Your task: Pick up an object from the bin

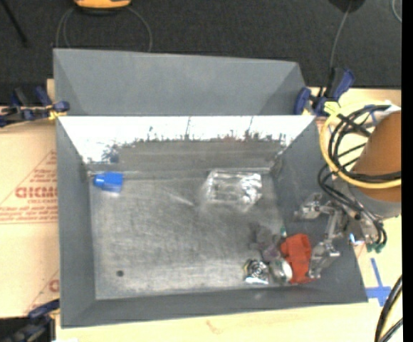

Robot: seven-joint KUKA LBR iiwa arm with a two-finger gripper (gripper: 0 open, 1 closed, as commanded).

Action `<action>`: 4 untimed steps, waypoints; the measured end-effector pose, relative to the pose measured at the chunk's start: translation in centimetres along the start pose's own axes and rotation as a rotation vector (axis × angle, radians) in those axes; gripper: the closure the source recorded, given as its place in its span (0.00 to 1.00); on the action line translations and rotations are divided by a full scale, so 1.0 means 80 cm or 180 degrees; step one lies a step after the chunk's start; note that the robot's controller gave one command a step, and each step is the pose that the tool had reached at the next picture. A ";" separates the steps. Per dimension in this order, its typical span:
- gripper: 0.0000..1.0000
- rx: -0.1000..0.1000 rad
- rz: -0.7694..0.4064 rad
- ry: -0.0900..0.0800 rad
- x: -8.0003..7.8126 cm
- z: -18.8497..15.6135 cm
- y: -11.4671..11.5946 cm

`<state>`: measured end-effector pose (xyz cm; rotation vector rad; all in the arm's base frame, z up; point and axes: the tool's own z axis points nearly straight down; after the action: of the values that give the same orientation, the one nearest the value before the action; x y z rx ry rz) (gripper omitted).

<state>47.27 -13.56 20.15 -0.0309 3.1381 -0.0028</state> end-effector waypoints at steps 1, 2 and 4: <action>0.00 -0.0005 -0.0239 0.0012 -0.042 0.144 0.006; 1.00 0.0000 -0.0243 -0.0001 -0.042 0.139 0.006; 0.00 0.0013 -0.0338 -0.0053 -0.020 0.155 0.014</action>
Offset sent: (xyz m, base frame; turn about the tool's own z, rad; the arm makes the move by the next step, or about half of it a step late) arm 0.0334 0.0063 -0.1112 -0.0761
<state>48.91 -12.45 7.75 -0.1964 3.1156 -0.0091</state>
